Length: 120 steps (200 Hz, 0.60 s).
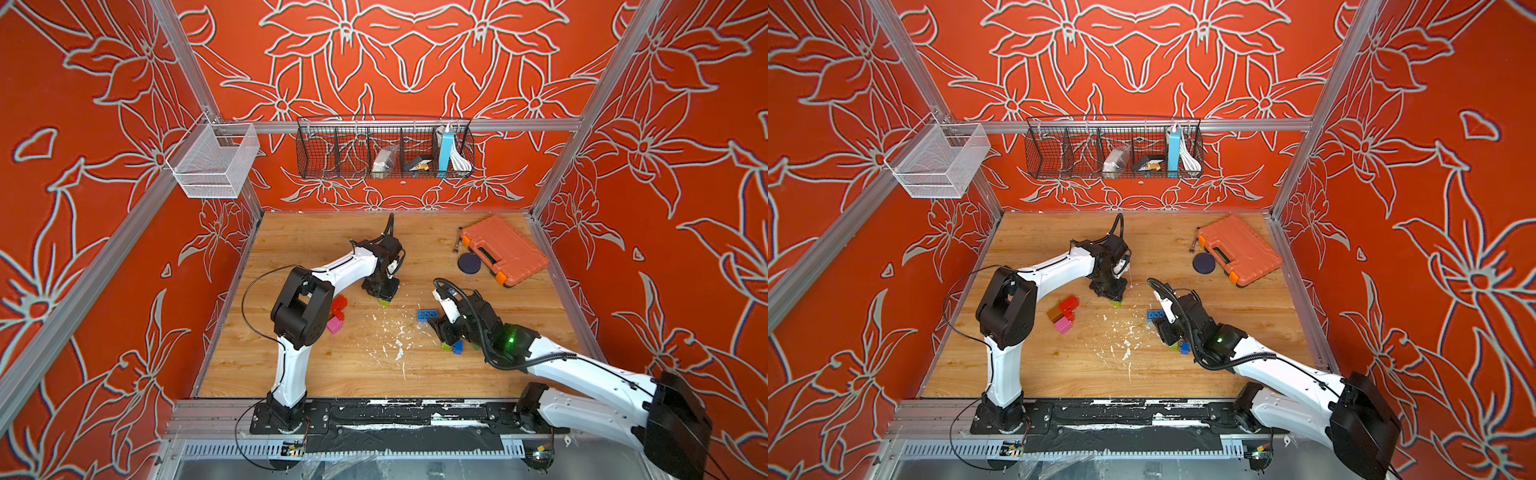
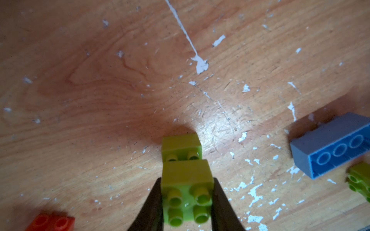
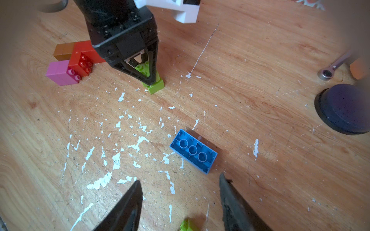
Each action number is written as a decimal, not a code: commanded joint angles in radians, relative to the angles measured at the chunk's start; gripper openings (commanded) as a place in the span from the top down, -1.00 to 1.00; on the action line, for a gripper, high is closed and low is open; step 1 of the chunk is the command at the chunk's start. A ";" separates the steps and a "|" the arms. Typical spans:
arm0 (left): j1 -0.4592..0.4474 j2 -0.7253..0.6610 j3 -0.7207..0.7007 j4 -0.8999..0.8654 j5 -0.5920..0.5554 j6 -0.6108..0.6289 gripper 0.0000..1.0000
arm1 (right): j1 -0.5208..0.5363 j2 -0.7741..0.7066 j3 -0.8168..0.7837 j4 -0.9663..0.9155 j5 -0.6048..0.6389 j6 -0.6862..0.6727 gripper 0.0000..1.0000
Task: Assemble the letter h with lego
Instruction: Assemble the lego brick with the lego brick.
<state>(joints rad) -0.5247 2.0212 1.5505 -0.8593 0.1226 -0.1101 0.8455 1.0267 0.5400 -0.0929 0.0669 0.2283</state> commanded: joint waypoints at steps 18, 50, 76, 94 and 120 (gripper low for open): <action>-0.005 0.034 0.016 -0.027 -0.019 -0.020 0.48 | -0.007 0.010 -0.002 -0.007 -0.016 0.009 -0.26; -0.009 0.048 -0.005 -0.018 -0.034 -0.022 0.47 | -0.008 0.021 0.003 -0.004 -0.021 0.007 -0.26; -0.010 0.065 -0.012 -0.010 -0.024 -0.020 0.48 | -0.007 0.030 0.002 0.008 -0.028 0.010 -0.25; -0.009 0.078 -0.011 -0.004 -0.024 -0.016 0.48 | -0.008 0.038 0.013 -0.005 -0.029 0.005 -0.25; -0.011 0.080 -0.017 -0.009 -0.032 -0.023 0.48 | -0.008 0.048 0.010 0.016 -0.037 0.007 -0.25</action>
<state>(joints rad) -0.5259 2.0438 1.5589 -0.8436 0.1078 -0.1196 0.8440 1.0634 0.5404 -0.0929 0.0456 0.2276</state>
